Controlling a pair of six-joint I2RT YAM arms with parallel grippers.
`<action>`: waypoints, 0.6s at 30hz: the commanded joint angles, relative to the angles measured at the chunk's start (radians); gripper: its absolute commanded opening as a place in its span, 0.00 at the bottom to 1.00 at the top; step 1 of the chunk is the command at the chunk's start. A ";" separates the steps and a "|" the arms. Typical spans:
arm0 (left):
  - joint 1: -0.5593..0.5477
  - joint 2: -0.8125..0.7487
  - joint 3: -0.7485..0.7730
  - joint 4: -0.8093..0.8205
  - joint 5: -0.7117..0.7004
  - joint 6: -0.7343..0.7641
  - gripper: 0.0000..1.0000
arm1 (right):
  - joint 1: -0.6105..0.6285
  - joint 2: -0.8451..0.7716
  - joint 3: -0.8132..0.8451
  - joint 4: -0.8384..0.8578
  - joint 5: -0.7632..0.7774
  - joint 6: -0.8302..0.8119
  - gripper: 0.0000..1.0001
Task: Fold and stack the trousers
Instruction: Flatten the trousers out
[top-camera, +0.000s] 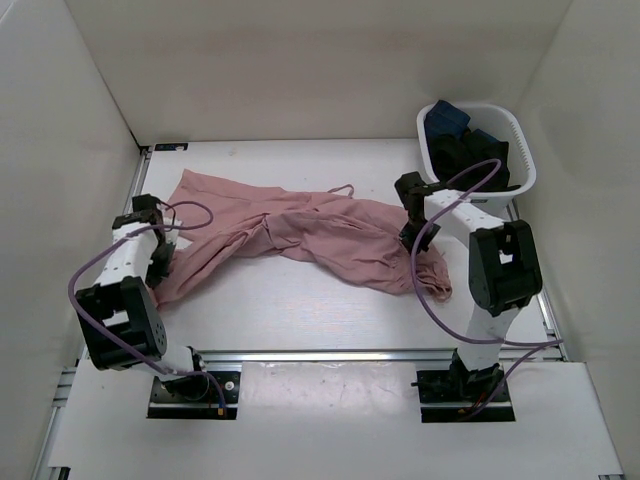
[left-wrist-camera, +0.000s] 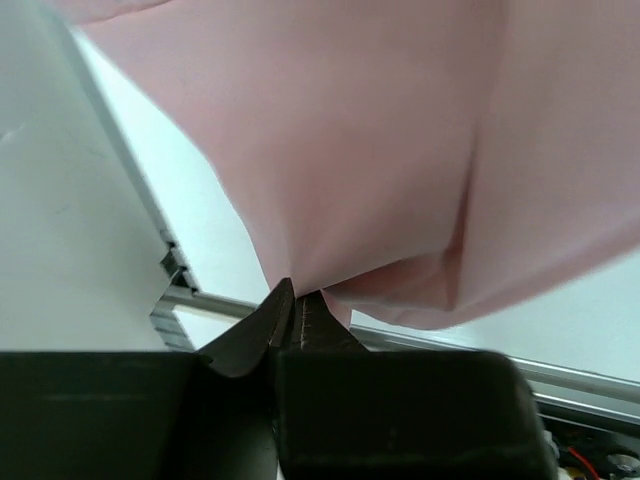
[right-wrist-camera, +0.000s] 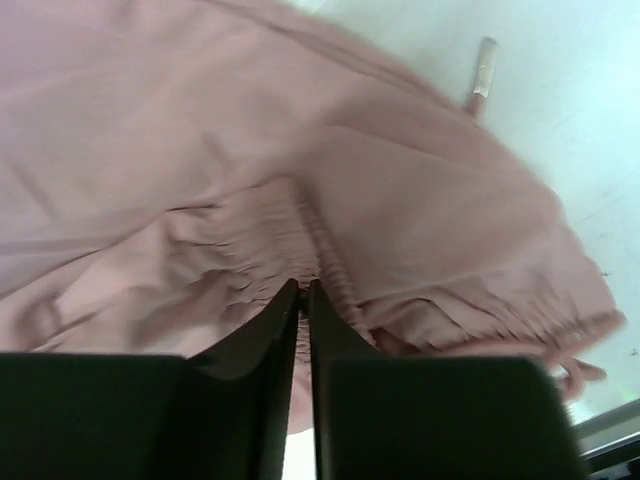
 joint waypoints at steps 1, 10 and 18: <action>0.074 -0.059 0.065 0.006 -0.056 0.047 0.14 | 0.023 -0.084 0.009 -0.044 0.146 0.020 0.05; 0.260 -0.048 0.174 -0.047 0.017 0.134 0.17 | 0.069 -0.495 -0.151 -0.156 0.341 -0.055 0.00; 0.314 -0.105 -0.035 -0.069 0.040 0.186 0.64 | 0.078 -0.838 -0.421 -0.165 0.273 -0.041 0.00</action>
